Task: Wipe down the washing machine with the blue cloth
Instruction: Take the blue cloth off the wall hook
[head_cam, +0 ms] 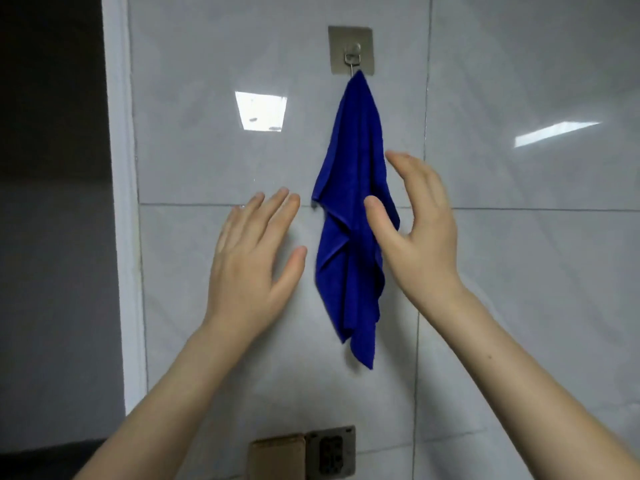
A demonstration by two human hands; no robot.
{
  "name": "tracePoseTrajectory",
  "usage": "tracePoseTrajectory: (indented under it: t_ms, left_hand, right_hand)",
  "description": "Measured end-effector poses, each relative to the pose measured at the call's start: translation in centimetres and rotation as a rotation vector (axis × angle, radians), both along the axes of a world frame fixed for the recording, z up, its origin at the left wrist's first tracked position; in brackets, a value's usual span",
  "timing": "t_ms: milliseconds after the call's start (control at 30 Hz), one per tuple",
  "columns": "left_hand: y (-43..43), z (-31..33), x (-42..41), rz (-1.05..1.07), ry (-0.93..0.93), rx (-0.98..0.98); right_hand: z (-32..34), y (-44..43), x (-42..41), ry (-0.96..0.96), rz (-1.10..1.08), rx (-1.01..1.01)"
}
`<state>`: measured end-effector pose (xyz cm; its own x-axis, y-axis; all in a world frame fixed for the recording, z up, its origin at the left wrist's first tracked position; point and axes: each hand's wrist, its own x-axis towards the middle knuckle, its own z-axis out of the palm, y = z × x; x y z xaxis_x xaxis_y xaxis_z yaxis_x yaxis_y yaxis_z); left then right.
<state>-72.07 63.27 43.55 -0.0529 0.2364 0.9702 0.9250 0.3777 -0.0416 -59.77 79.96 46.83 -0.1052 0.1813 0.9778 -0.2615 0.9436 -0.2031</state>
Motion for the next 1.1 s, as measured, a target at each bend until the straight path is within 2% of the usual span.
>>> tracePoseTrajectory:
  t_ms: [167,367,667,867,1100]
  left_hand:
    - [1.9,5.2,-3.2,0.162,0.102,0.003]
    - [3.1,6.5,-7.3,0.359,0.159,-0.064]
    - [3.2,6.4,-8.1,0.349,0.237,-0.022]
    - [3.2,6.3,-8.1,0.35,0.232,-0.034]
    - [3.2,6.4,-8.1,0.355,0.247,-0.031]
  right_hand:
    - [5.6,0.4,-3.3,-0.054,-0.036,-0.063]
    - [6.7,0.8,-6.7,-0.099,-0.027,-0.09]
    - [5.4,1.8,-7.4,-0.14,-0.06,-0.074]
    - [6.4,1.5,-7.3,0.019,0.216,-0.158]
    - [9.4,1.4,-6.7,0.134,0.227,-0.194]
